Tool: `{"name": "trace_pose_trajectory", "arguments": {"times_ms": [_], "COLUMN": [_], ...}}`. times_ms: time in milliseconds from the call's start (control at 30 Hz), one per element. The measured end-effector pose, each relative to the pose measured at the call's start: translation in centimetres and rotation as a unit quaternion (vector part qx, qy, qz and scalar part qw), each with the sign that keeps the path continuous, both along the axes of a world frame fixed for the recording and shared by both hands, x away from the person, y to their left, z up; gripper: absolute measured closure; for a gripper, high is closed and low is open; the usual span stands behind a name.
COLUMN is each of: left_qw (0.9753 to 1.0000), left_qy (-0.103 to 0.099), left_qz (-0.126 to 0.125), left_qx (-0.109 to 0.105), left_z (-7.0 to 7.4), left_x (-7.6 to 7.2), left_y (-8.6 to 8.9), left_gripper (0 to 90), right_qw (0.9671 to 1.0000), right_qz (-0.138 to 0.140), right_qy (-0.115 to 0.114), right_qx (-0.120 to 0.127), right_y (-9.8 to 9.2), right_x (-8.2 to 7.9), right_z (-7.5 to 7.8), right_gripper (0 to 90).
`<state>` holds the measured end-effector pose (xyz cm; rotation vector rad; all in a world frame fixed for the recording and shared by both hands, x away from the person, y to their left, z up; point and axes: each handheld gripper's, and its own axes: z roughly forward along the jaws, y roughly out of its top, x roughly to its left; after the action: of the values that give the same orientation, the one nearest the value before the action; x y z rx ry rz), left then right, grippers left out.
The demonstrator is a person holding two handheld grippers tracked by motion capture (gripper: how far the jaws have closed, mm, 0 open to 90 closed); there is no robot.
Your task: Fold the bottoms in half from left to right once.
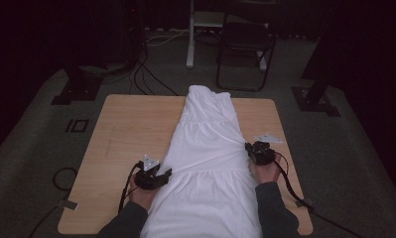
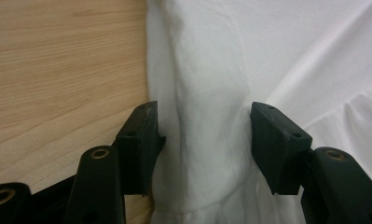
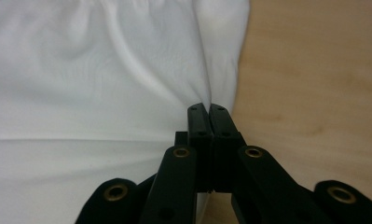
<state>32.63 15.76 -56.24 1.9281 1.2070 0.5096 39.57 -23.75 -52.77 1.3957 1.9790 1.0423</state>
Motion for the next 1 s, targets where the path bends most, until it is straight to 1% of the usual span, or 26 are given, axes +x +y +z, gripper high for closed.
{"name": "trace_pose_trajectory", "arguments": {"times_ms": [33, 67, 100, 133, 167, 200, 267, 367, 433, 500, 533, 567, 600, 633, 667, 700, 733, 800, 900, 933, 1000], "left_qw": [1.0, 1.0, 1.0, 1.0, 0.9999, 0.9999, 0.9998, 0.9997, 0.9998, 0.9999, 0.9998, 0.9996, 0.9995, 0.9992, 0.9991, 0.999, 0.9988, 0.9987, 0.9988, 0.999, 0.999], "left_qy": [0.003, 0.004, 0.004, 0.004, -0.005, -0.01, -0.018, -0.024, -0.017, -0.008, -0.005, 0.0, 0.008, 0.021, 0.02, 0.015, 0.016, 0.016, 0.005, 0.004, 0.004], "left_qz": [0.0, 0.0, 0.0, 0.0, 0.001, 0.002, 0.001, 0.001, -0.001, -0.006, -0.004, -0.001, 0.0, 0.001, 0.0, -0.005, -0.006, 0.001, 0.008, 0.008, 0.009], "left_qx": [-0.002, -0.005, -0.005, -0.005, -0.008, -0.007, -0.006, 0.002, 0.009, 0.013, 0.021, 0.029, 0.03, 0.034, 0.037, 0.042, 0.045, 0.049, 0.047, 0.043, 0.043], "left_z": [0.2, 0.4, 0.4, 0.4, 1.4, 1.8, 2.7, 3.3, 3.2, 2.7, 2.3, 1.8, 1.5, 0.8, 0.4, 0.3, 0.4, 0.4, 0.2, 0.1, 0.0], "left_x": [0.1, 0.2, 0.2, 0.2, 0.7, 0.9, 1.8, 3.8, 5.4, 7.0, 7.6, 8.1, 8.5, 8.8, 8.8, 8.6, 8.4, 7.9, 6.7, 6.2, 5.1], "left_y": [-0.1, 0.0, 0.0, 0.0, 0.0, 0.0, -0.3, -1.3, -2.0, -2.6, -2.9, -3.1, -3.2, -3.2, -3.2, -3.2, -3.3, -3.2, -3.1, -3.0, -2.8], "left_gripper": [43.8, 43.7, 43.3, 43.3, 43.0, 43.0, 42.6, 41.7, 41.8, 41.7, 41.9, 42.0, 42.6, 43.5, 45.4, 48.1, 50.4, 57.1, 62.9, 63.6, 65.4], "right_qw": [0.9996, 0.9993, 0.9993, 0.999, 0.9986, 0.9987, 0.9985, 0.9983, 0.9984, 0.9985, 0.9985, 0.9985, 0.9986, 0.9986, 0.9987, 0.9988, 0.9989, 0.999, 0.999, 0.999, 0.9991], "right_qz": [0.001, 0.0, 0.0, -0.002, -0.005, -0.005, -0.007, -0.006, -0.007, -0.008, -0.007, -0.007, -0.006, -0.005, -0.004, -0.005, -0.007, -0.009, -0.009, -0.007, 0.001], "right_qy": [0.024, 0.033, 0.033, 0.041, 0.048, 0.045, 0.048, 0.051, 0.05, 0.047, 0.047, 0.046, 0.047, 0.047, 0.045, 0.044, 0.042, 0.039, 0.042, 0.043, 0.038], "right_qx": [-0.017, -0.02, -0.02, -0.021, -0.02, -0.021, -0.024, -0.027, -0.026, -0.028, -0.028, -0.027, -0.026, -0.025, -0.024, -0.022, -0.02, -0.019, -0.012, -0.011, -0.018], "right_y": [0.3, 0.4, 0.4, 0.5, 0.7, 0.7, 0.8, 0.8, 0.8, 0.9, 0.9, 0.8, 0.8, 0.7, 0.7, 0.7, 0.7, 0.8, 0.8, 0.9, 1.1], "right_x": [0.5, 0.7, 0.7, 0.8, 1.0, 0.9, 0.9, 1.0, 1.0, 1.0, 1.0, 1.0, 1.0, 1.0, 1.0, 0.9, 0.8, 0.7, 0.3, 0.0, -0.8], "right_z": [-1.6, -2.3, -2.3, -2.8, -3.4, -3.5, -3.4, -3.3, -3.4, -3.4, -3.4, -3.4, -3.4, -3.4, -3.5, -3.5, -3.6, -3.6, -3.7, -3.7, -3.7], "right_gripper": [88.9, 88.9, 88.9, 88.9, 88.8, 88.8, 88.7, 88.4, 88.3, 88.2, 88.2, 88.3, 88.3, 88.3, 88.2, 88.3, 88.3, 88.3, 88.2, 88.3, 88.2]}}
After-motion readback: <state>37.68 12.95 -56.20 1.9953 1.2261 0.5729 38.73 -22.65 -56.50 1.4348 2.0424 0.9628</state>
